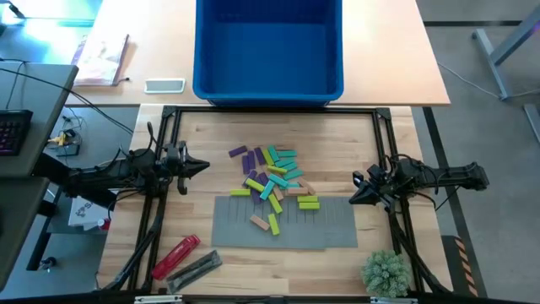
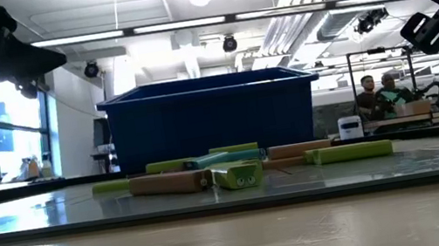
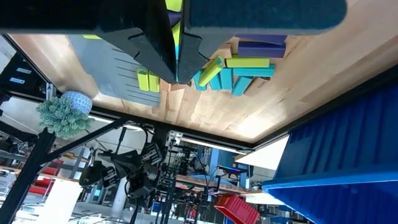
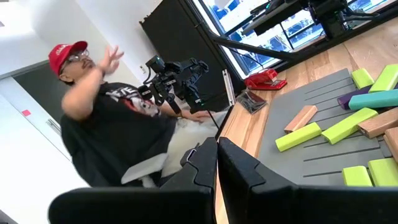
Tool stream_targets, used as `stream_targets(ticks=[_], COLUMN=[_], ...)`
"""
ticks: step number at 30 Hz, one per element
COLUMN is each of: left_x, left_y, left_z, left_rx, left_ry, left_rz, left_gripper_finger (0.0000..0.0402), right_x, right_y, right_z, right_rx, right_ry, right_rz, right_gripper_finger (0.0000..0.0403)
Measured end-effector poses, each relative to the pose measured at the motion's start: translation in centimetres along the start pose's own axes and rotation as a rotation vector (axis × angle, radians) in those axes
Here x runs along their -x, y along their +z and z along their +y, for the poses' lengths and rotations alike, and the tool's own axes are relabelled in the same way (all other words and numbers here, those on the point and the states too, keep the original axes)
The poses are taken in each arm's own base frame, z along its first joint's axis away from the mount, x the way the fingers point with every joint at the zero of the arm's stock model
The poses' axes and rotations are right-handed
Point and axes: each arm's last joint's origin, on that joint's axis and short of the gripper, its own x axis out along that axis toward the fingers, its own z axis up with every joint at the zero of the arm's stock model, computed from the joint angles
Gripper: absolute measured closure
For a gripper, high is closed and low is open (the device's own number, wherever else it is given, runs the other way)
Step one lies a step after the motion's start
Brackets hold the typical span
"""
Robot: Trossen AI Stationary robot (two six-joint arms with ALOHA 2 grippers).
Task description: Sort blocks
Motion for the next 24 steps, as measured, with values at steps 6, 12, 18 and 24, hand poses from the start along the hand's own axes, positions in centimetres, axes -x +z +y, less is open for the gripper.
stream_targets(ticks=[6,12,18,24], left_x=[0.0,0.0,0.0,0.0], left_y=[-0.01,-0.01,-0.01,-0.01], left_z=[0.0,0.0,0.0,0.0], left_rx=[0.0,0.0,0.0,0.0], left_ry=[0.0,0.0,0.0,-0.001], left_rz=[0.0,0.0,0.001,0.001], left_gripper_finger=[0.0401,0.0401,0.0401,0.0401], right_x=[0.0,0.0,0.0,0.0], right_y=[0.0,0.0,0.0,0.01], right_z=[0.0,0.0,0.0,-0.01], right_rx=[0.0,0.0,0.0,0.01], right_ry=[0.0,0.0,0.001,-0.006], right_rz=[0.0,0.0,0.0,-0.005], right_gripper_finger=[0.0403,0.0403,0.0403,0.0403])
